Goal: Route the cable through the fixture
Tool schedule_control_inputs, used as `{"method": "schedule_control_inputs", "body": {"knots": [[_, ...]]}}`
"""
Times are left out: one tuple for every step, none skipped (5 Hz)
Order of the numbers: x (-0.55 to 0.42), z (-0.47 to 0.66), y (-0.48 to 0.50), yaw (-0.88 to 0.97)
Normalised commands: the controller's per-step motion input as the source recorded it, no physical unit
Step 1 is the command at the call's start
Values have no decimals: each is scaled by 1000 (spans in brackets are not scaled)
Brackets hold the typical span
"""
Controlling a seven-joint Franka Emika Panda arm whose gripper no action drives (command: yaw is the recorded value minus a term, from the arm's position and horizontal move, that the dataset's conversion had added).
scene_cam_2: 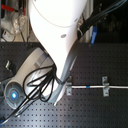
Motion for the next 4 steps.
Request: {"method": "schedule_control_inputs", "body": {"knots": [[85,-2,21,337],[0,0,0,311],[-70,16,60,223],[-115,53,80,200]]}}
